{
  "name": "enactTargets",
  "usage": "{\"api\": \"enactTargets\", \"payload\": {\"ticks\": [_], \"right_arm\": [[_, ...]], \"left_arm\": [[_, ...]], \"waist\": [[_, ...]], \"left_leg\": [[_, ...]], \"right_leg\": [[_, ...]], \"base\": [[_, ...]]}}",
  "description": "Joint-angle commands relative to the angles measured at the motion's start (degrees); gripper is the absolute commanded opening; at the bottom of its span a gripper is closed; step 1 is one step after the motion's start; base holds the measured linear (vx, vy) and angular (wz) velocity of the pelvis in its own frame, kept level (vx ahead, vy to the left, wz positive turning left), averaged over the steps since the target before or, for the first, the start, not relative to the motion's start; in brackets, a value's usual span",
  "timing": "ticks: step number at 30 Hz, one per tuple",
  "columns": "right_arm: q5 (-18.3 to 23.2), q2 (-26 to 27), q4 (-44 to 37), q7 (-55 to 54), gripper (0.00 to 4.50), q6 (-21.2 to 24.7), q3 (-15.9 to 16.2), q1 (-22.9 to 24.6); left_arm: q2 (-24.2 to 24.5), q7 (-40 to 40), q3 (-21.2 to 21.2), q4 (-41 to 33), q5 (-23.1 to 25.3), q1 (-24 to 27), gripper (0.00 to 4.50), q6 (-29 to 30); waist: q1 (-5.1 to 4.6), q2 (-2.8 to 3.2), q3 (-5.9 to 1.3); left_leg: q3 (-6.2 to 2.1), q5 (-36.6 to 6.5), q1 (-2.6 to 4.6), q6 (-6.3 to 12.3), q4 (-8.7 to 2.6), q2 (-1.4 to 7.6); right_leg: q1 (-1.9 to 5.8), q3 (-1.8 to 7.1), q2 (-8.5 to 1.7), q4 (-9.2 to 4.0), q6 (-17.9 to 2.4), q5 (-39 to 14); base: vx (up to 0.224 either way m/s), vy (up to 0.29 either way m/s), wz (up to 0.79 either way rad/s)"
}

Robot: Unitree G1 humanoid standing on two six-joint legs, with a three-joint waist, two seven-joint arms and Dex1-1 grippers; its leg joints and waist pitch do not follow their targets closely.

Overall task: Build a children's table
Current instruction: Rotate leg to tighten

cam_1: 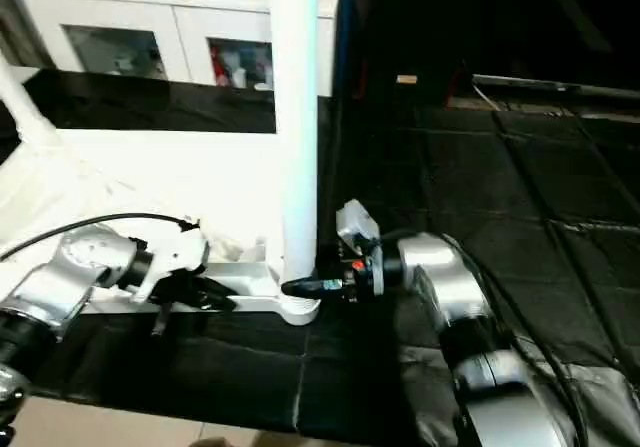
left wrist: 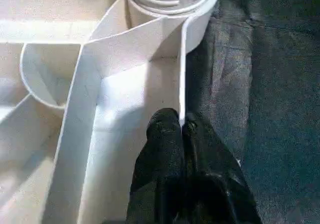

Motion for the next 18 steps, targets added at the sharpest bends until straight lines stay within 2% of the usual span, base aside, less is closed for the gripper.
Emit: {"api": "enactTargets", "payload": {"ticks": [1, 2, 3, 4, 6, 7, 8, 12, 13, 14, 15, 18], "right_arm": [[0.11, 3.76, 0.95, -8.91, 2.12, 1.91, -0.77, 2.41], [-0.02, 4.27, 1.13, -10.47, 2.12, 1.97, -1.14, 2.55], [-0.31, 5.49, 1.59, -14.18, 2.12, 2.21, -2.05, 2.84], [-0.37, 6.22, 1.66, -16.35, 2.11, 2.81, -2.56, 2.92], [-0.14, 7.87, 2.01, -20.12, 2.11, 3.36, -3.63, 2.76], [-0.19, 10.90, 2.84, -27.76, 2.11, 5.09, -5.33, 2.14], [0.01, 12.80, 4.33, -32.10, 2.11, 4.92, -6.50, 1.10], [0.28, 16.79, 10.15, -44.16, 2.11, 5.00, -9.53, -3.09], [0.96, 18.39, 13.72, -50.82, 2.11, 5.22, -11.65, -5.85], [1.68, 18.99, 14.88, -52.43, 2.11, 5.30, -12.62, -6.88], [2.62, 19.60, 15.65, -53.15, 2.11, 5.31, -13.56, -7.69], [0.72, 19.74, 15.08, -52.13, 2.11, 4.25, -12.45, -7.43]], "left_arm": [[-3.50, 9.47, 2.00, 0.87, 0.80, -2.32, 0.00, 5.62], [-4.09, 10.47, 2.35, 0.73, 0.68, -2.61, 0.00, 6.58], [-5.54, 12.92, 3.20, 0.42, 0.38, -3.35, 0.00, 8.91], [-6.37, 14.44, 3.61, 0.51, 0.38, -3.92, 0.00, 10.04], [-7.90, 17.22, 4.41, 0.50, 0.32, -4.92, 0.00, 12.20], [-10.70, 22.38, 5.84, 0.92, 0.38, -6.86, 0.00, 15.66], [-12.29, 24.77, 6.59, 1.05, 0.16, -7.86, 0.00, 17.44], [-15.82, 30.24, 7.86, 1.27, 0.51, -9.86, 0.00, 20.23], [-17.21, 32.43, 7.83, 1.50, 1.30, -10.50, 0.00, 20.92], [-17.51, 32.77, 7.58, 1.74, 1.65, -10.71, 0.00, 20.94], [-17.63, 32.83, 7.22, 1.93, 2.04, -10.80, 0.00, 20.81], [-16.81, 31.96, 6.30, 1.31, 2.86, -9.93, 0.00, 20.85]], "waist": [[-0.48, 0.48, -2.90], [-0.64, 0.44, -2.60], [-0.99, 0.24, -2.57], [-1.22, 0.10, -2.61], [-1.63, 0.13, -2.66], [-1.97, 0.08, -2.70], [-2.36, 0.15, -2.82], [-3.79, 0.25, -3.13], [-3.86, 0.24, -3.22], [-4.03, 0.04, -3.25], [-4.15, 0.02, -3.53], [-3.96, 0.00, -3.82]], "left_leg": [[-1.11, -13.52, 0.99, 0.50, -4.52, 3.32], [-1.36, -15.87, 1.49, -0.16, -4.57, 3.02], [-1.58, -15.96, 1.32, -0.52, -4.83, 3.05], [-1.68, -16.16, 1.47, -0.56, -4.87, 3.00], [-1.77, -15.90, 1.23, -0.55, -5.06, 3.06], [-1.80, -15.62, 1.26, -0.70, -5.08, 3.07], [-1.86, -15.46, 1.35, -0.84, -5.05, 3.02], [-1.97, -12.70, 0.20, -0.51, -5.09, 2.85], [-1.99, -12.06, 0.03, -0.33, -5.05, 2.83], [-1.93, -11.44, 0.03, -0.23, -5.06, 2.85], [-1.65, -9.68, 0.23, 0.22, -4.64, 2.58], [-1.35, -5.09, -0.02, 2.10, -4.28, 2.57]], "right_leg": [[2.32, 3.93, -6.13, -5.62, -9.72, -18.91], [2.28, 3.81, -6.52, -6.47, -8.24, -25.41], [2.52, 3.72, -6.56, -6.65, -6.91, -28.58], [2.44, 3.66, -6.55, -6.95, -5.95, -29.99], [2.59, 3.64, -6.46, -6.90, -5.72, -29.20], [2.46, 3.63, -6.39, -6.78, -5.91, -28.03], [2.44, 3.55, -6.45, -6.78, -6.45, -26.76], [3.12, 3.42, -6.32, -6.10, -8.00, -20.54], [3.30, 3.43, -6.34, -6.01, -8.12, -19.61], [3.24, 3.45, -6.30, -5.92, -8.42, -18.69], [3.11, 3.67, -6.24, -5.79, -9.31, -15.55], [3.30, 3.79, -6.03, -4.85, -11.21, -6.66]], "base": [[0.000, 0.000, 0.00], [0.000, 0.000, 0.00], [0.000, 0.000, 0.00], [0.000, 0.000, 0.00], [0.000, 0.000, 0.00], [0.000, 0.000, 0.00], [0.000, 0.000, 0.00], [0.000, 0.000, 0.00], [0.000, 0.000, 0.00], [0.000, 0.000, 0.00], [0.000, 0.000, 0.00], [0.039, -0.009, 0.01]]}}
